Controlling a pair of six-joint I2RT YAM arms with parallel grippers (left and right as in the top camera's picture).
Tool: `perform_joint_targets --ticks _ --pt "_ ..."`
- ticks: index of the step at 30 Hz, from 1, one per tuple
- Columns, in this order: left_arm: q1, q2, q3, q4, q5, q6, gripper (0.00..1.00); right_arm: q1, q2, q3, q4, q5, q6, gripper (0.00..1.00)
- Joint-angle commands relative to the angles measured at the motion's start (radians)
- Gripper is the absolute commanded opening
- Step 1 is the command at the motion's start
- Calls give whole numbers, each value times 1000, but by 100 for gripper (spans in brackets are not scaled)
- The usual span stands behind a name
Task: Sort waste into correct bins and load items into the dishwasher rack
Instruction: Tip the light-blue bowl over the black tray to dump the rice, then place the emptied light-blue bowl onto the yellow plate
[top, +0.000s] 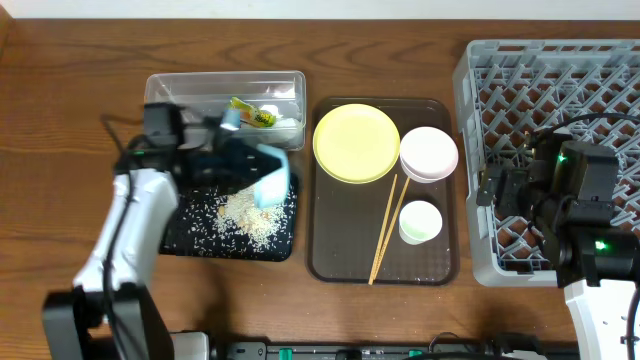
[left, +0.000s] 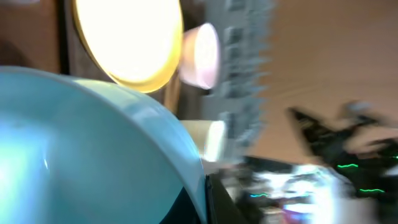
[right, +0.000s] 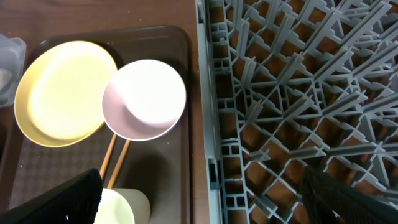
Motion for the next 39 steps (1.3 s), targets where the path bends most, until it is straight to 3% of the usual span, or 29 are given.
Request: perform_joint_targets --ticks 1,9,12,18,26,30,34,39 --pt "-158 -41 31 88 -402 -8 6 10 0 19 3 -4 -9 99" --pt "-517 36 30 475 -988 74 6 10 0 19 3 -4 -9 99" --pt "-578 106 30 600 -1062 76 6 10 0 19 3 -4 -9 99" --pt "-621 282 30 758 -1062 76 6 10 0 19 3 -4 -9 99" --pt "-631 369 30 772 -1008 75 12 10 0 19 2 -4 -9 99" --pt "-631 369 30 775 -977 75 31 10 0 19 2 -4 -9 99" --pt "-631 356 31 771 -846 71 54 10 0 19 -3 -4 -9 99" --pt "-626 283 31 698 -638 40 64 10 0 19 -12 -4 -9 99"
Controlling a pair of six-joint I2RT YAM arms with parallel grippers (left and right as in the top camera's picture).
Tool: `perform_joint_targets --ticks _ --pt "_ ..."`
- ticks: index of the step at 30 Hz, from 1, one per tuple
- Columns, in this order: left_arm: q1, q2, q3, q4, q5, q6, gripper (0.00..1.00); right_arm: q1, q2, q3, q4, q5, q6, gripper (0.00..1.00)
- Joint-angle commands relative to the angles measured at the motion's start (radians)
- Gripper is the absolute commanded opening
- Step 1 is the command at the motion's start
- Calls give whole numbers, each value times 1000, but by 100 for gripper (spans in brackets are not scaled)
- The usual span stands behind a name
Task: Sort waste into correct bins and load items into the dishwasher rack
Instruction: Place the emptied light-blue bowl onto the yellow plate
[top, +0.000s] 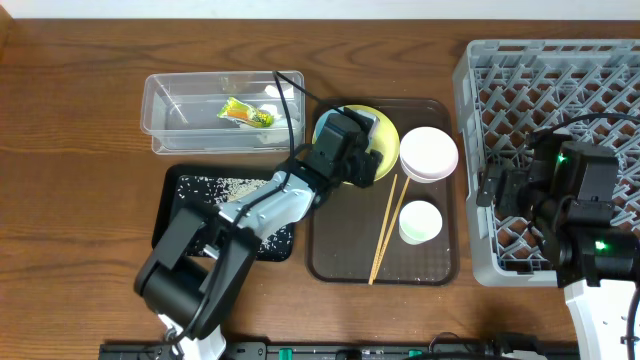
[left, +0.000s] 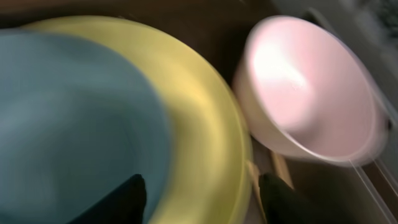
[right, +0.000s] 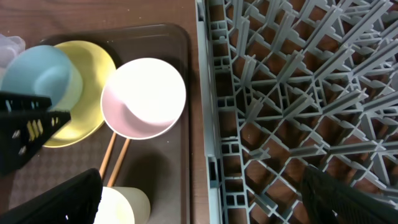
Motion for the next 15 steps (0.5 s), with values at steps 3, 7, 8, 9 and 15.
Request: perform_joint_targets --ticks 3,7,8,9,15 --pt "3 -134 14 -93 174 -100 64 10 0 19 -4 -4 -10 99" --pt "1 -222 14 -219 174 -154 64 10 0 19 -2 -4 -9 99" --pt "0 -240 14 -259 174 -166 65 10 0 19 -2 -4 -9 99" --pt "-2 -253 14 -293 174 -174 66 10 0 19 -2 -4 -9 99" --pt "-60 -250 10 -402 172 -192 76 10 0 19 0 -4 -9 99"
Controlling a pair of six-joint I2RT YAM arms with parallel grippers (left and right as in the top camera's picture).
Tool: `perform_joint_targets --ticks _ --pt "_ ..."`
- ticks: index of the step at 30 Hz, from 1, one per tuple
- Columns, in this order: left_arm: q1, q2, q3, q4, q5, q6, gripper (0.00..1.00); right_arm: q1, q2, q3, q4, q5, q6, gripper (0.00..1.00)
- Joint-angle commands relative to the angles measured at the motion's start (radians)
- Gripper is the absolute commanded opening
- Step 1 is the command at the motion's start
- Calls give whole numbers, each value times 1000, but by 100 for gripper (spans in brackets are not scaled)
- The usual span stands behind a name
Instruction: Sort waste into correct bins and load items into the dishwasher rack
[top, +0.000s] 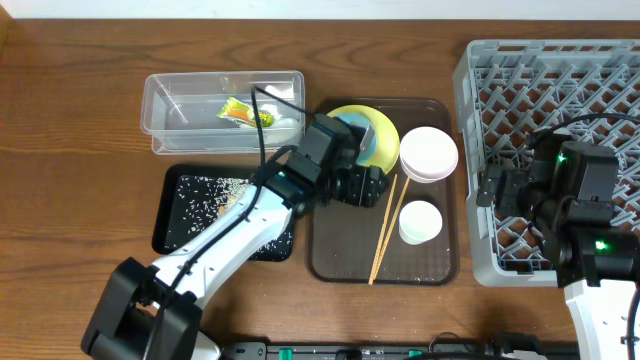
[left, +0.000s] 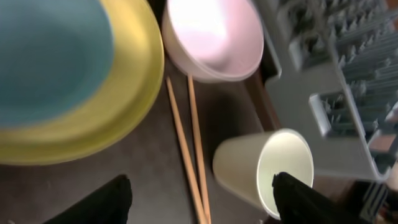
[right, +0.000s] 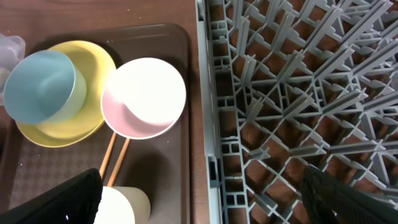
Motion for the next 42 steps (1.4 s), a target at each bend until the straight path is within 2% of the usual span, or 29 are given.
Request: perform_joint_targets --ticks 1,6,11,13,14,17,19,23,27,33,38,42 --pt "-52 19 6 -6 6 -24 76 10 0 18 0 -4 -9 99" --pt "-148 67 5 2 -181 -24 74 10 0 18 0 -4 -9 99" --pt "-214 133 5 6 -233 -24 71 10 0 18 -1 -4 -9 99" --pt "-225 172 5 13 -247 -24 66 10 0 18 -1 -4 -9 99" --pt "-226 185 5 13 -252 -24 62 10 0 18 0 -4 -9 99" --pt "-220 205 5 13 -254 -24 35 10 0 18 -1 -4 -9 99" --pt "-209 194 6 17 -254 -24 23 10 0 18 -1 -4 -9 99" --pt "-161 146 6 16 -248 -26 6 10 0 18 13 -4 -9 99" --pt "-66 50 6 28 -159 -66 7 10 0 18 53 -4 -4 99" --pt "130 -28 6 169 121 -145 6 10 18 18 128 -68 17 99" --pt "280 2 6 347 323 -324 6 10 79 18 135 -370 -91 99" --pt "327 45 6 506 597 -418 6 11 158 18 135 -706 -253 99"
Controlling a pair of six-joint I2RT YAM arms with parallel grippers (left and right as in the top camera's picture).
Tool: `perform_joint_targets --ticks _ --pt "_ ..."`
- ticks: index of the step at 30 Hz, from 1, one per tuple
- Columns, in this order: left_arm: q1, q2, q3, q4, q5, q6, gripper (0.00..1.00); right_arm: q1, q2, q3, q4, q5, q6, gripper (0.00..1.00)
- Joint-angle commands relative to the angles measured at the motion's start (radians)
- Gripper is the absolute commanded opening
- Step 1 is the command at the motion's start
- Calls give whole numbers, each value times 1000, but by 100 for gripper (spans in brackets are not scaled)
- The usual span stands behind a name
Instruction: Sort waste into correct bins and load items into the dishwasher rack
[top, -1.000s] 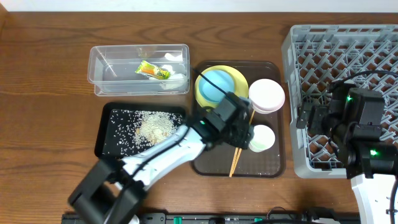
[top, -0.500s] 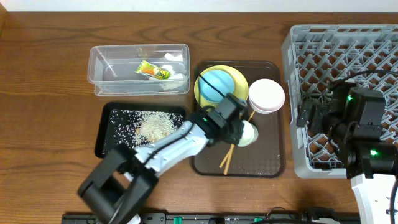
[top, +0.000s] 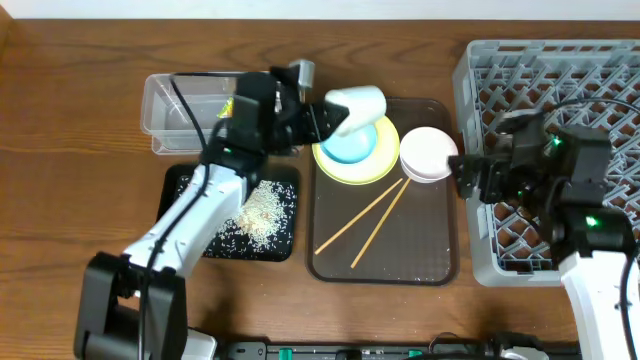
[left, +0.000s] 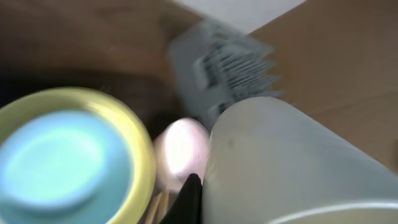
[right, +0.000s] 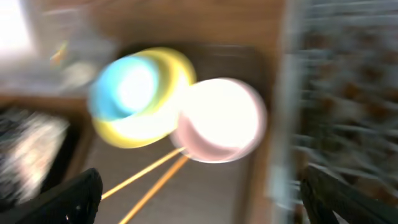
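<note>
My left gripper (top: 330, 114) is shut on the cream cup (top: 364, 102), holding it on its side above the yellow plate (top: 378, 165). The blue bowl (top: 346, 150) sits on that plate. In the left wrist view the cup (left: 292, 162) fills the right side, with the blue bowl (left: 56, 155) and pink bowl (left: 180, 146) below. The pink bowl (top: 428, 153) and two chopsticks (top: 365, 220) lie on the brown tray (top: 430, 265). My right gripper (top: 470, 178) stands open at the dishwasher rack's (top: 560, 70) left edge, next to the pink bowl (right: 217, 118).
A clear bin (top: 185, 110) with a wrapper stands at the back left. A black tray (top: 180, 215) in front of it holds spilled rice (top: 260, 210). Bare wooden table surrounds the trays.
My left gripper was open over the cup on the tray; now it is shut on the cup, held above the plate. The chopsticks lie more slanted. My right gripper has moved left toward the tray.
My left gripper held the blue bowl tilted over the black tray with rice. Then it had the bowl at the yellow plate. Then the bowl sat on the plate and the gripper hung open over the cup. Now it holds the cup.
</note>
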Motion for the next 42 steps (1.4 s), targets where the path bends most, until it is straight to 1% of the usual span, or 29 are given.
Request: perform_joint_targets --ticks 1,4,6,9,13,19,21,24,29,33,35,37,38,39,41,42 --pt "11 38 5 68 327 -124 7 11 69 15 0 -411 -187 99" --pt "-10 51 5 69 440 -129 7 11 136 15 0 -587 -282 99" --pt "-29 52 5 68 477 -129 6 11 179 15 1 -686 -336 99" --pt "-68 52 5 68 484 -131 7 11 234 15 14 -808 -392 99" --pt "-125 52 5 68 486 -143 7 12 281 15 60 -890 -399 99" --pt "-169 52 5 68 482 -145 7 13 288 15 139 -1056 -399 88" --pt "-169 52 5 68 483 -145 7 13 288 15 164 -1094 -398 81" --pt "-169 52 5 68 483 -145 6 13 288 15 171 -1096 -391 76" --pt "-169 52 5 68 482 -145 8 13 288 15 167 -1097 -391 61" --pt "-169 52 5 69 471 -145 13 13 288 15 168 -1096 -391 57" --pt "-169 52 5 68 448 -143 17 13 288 15 168 -1080 -391 56" --pt "-168 52 4 62 404 -103 31 13 288 15 167 -1031 -391 57" --pt "-168 52 4 50 376 -63 36 13 288 15 166 -989 -391 61" --pt "-168 52 4 17 327 -13 38 13 288 15 163 -917 -390 62" --pt "-165 52 4 -90 191 62 39 13 288 15 165 -759 -358 58" --pt "-162 51 4 -165 92 101 40 13 288 15 167 -675 -324 56"
